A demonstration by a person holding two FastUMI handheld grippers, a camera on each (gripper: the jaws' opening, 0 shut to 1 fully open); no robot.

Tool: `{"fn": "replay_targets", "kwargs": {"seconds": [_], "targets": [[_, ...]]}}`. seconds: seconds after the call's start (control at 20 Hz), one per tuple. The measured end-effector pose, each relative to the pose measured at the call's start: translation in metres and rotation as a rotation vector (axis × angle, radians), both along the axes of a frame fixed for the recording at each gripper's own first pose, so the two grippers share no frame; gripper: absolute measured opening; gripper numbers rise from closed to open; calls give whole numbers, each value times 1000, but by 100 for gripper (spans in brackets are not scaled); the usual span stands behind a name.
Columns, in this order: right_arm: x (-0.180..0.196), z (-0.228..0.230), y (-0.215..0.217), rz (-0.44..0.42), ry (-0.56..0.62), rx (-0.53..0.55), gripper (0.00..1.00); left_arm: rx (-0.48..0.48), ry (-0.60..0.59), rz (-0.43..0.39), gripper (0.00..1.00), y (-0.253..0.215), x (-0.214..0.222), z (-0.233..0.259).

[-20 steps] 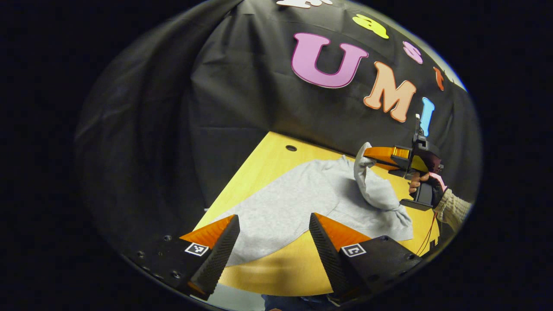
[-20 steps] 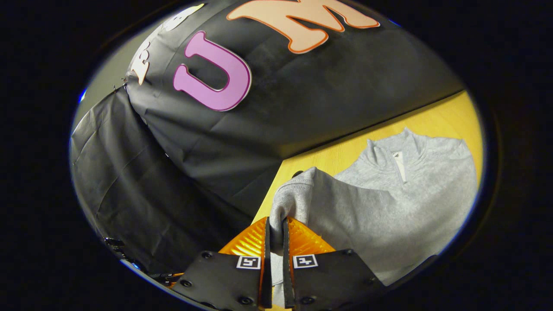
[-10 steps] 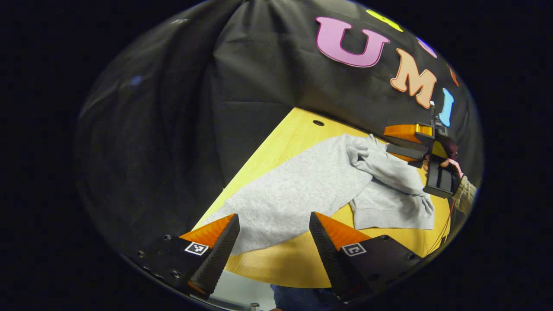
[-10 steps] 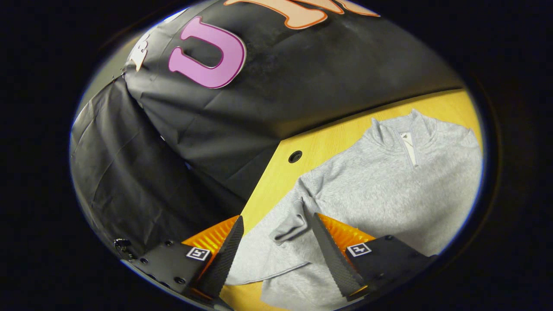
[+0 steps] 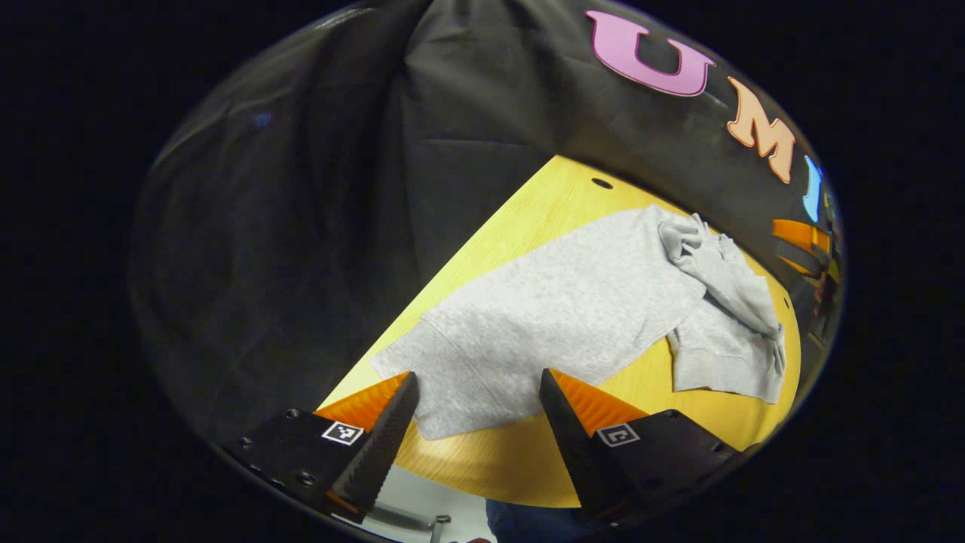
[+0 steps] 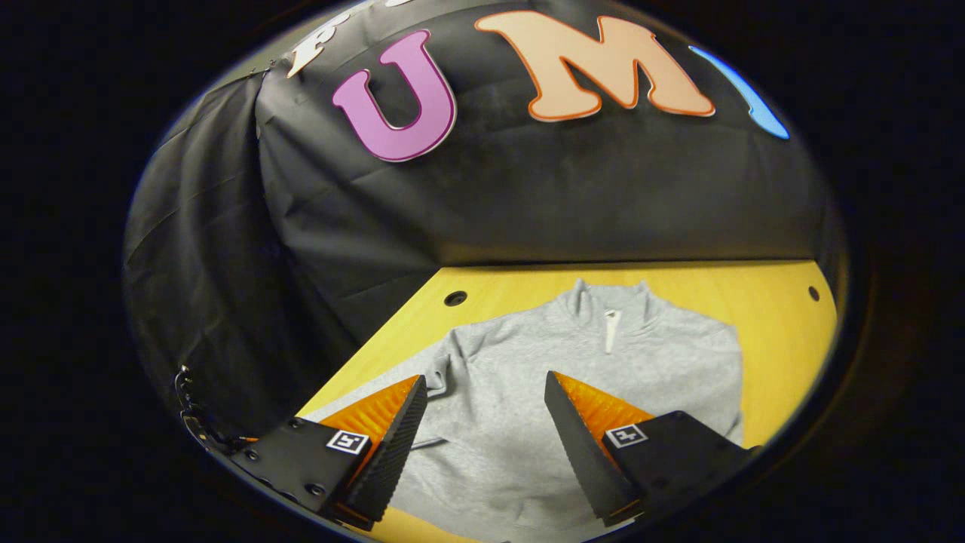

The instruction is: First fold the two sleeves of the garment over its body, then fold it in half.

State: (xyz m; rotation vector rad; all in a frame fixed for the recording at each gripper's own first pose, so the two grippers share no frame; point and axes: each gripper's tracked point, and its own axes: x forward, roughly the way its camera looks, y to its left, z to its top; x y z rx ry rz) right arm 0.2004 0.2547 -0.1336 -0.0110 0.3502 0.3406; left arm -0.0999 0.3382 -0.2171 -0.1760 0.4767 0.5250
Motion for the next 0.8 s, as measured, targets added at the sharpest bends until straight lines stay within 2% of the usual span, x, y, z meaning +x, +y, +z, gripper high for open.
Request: {"fn": "replay_targets", "kwargs": {"seconds": [0.05, 0.1, 0.3, 0.4, 0.45, 0.5, 0.6, 0.65, 0.7, 0.75, 0.8], "targets": [[-4, 9, -13, -22, -22, -13, 94, 6, 6, 5, 96, 2, -2, -2], [-8, 18, -28, -43, -46, -27, 98, 14, 10, 7, 96, 2, -3, -2], [-33, 46, -77, -123, -99, -51, 98, 100, 63, -8, 93, 3, -1, -11], [-46, 53, -97, -157, -114, -58, 98, 135, 44, -39, 91, 1, 7, -6], [-52, 55, -107, -170, -119, -68, 98, 126, 40, -37, 79, -1, 12, -5], [-59, 57, -115, -185, -122, -76, 98, 129, 29, -43, 75, -3, 16, -6], [-70, 63, -127, -203, -127, -69, 98, 123, 37, -65, 56, -8, 23, -6], [-75, 67, -132, -211, -132, -63, 98, 122, 42, -76, 40, -11, 27, -5], [-80, 70, -136, -218, -138, -59, 98, 122, 52, -80, 33, -13, 29, -5], [-84, 74, -141, -225, -144, -55, 98, 128, 65, -78, 18, -14, 33, -5], [-90, 77, -145, -232, -150, -49, 98, 133, 80, -80, 16, -15, 33, -6]]}}
